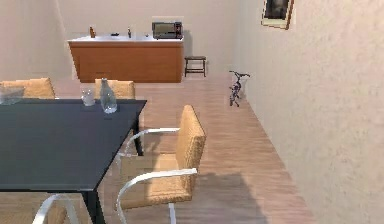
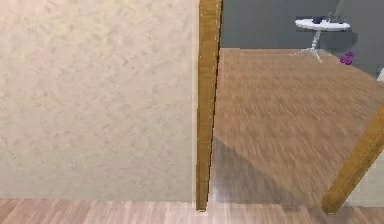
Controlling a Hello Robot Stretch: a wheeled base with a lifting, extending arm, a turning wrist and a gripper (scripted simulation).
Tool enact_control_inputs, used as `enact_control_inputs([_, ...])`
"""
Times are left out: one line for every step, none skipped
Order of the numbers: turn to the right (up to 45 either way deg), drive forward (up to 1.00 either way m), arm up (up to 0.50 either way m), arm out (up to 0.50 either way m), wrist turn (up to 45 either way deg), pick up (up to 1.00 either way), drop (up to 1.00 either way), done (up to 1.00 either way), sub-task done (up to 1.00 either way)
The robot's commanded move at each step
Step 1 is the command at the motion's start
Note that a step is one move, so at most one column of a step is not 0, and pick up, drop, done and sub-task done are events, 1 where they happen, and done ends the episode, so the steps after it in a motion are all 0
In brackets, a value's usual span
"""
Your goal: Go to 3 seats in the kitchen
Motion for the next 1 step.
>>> enact_control_inputs([-9.0, 0.00, 0.00, 0.00, 0.0, 0.00, 0.00, 0.00, 0.00])
